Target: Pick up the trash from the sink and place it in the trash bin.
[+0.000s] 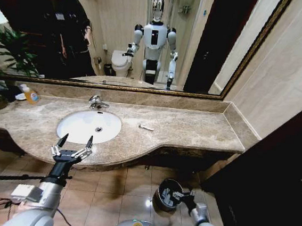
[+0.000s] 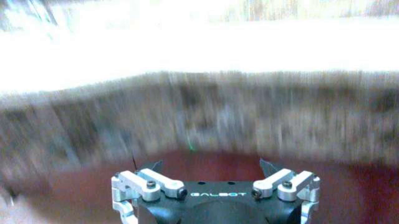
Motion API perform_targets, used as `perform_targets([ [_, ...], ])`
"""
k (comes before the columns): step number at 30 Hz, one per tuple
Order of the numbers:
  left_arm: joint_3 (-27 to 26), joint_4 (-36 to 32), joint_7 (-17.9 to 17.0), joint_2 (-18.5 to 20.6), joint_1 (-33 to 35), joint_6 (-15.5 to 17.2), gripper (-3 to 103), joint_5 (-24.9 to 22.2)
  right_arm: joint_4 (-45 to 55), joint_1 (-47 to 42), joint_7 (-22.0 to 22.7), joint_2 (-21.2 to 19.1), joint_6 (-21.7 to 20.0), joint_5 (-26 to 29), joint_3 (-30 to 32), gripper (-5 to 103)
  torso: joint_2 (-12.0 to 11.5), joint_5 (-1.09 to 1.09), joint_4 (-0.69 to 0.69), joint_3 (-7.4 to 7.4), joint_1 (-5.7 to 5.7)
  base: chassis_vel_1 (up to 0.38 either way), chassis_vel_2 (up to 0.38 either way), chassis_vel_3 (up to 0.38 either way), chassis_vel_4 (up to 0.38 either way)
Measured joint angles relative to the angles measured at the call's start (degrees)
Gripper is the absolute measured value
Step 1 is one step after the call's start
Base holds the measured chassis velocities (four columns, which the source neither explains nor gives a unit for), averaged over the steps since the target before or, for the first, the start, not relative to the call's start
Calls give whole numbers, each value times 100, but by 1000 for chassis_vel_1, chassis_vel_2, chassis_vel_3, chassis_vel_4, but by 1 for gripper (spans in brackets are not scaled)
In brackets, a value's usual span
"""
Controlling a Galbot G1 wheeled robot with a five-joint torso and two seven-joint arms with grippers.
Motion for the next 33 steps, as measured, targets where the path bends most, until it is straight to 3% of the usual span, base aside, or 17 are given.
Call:
perform_targets([
  [2, 0, 0, 0, 0, 0, 0, 100, 0, 934, -252, -42, -37, -145, 50, 204, 100, 0, 0, 0, 0, 0, 0, 0, 0, 0],
  [3, 0, 0, 0, 0, 0, 0, 100, 0, 934, -252, -42, -37, -145, 50, 204, 100, 0, 0, 0, 0, 0, 0, 0, 0, 0],
  [6, 0, 0, 0, 0, 0, 0, 100, 0, 1766, -50, -367, -166, -595, 123, 248, 100, 0, 2, 0, 0, -1, 0, 0, 0, 0],
  [12, 0, 0, 0, 0, 0, 0, 100, 0, 2142, 906, -754, -373, -1321, 513, 10, 100, 0, 2, 1, 1, 0, 0, 0, 0, 0],
  [19, 0, 0, 0, 0, 0, 0, 100, 0, 1196, 2396, -1510, -590, -2092, 396, -725, 100, 0, 3, 0, 1, 1, 0, 0, 0, 0],
  [33, 0, 0, 0, 0, 0, 0, 100, 0, -359, 4365, -1544, -1002, -2215, 701, -2012, 100, -1, 3, 0, 2, 1, 0, 0, 0, 0],
])
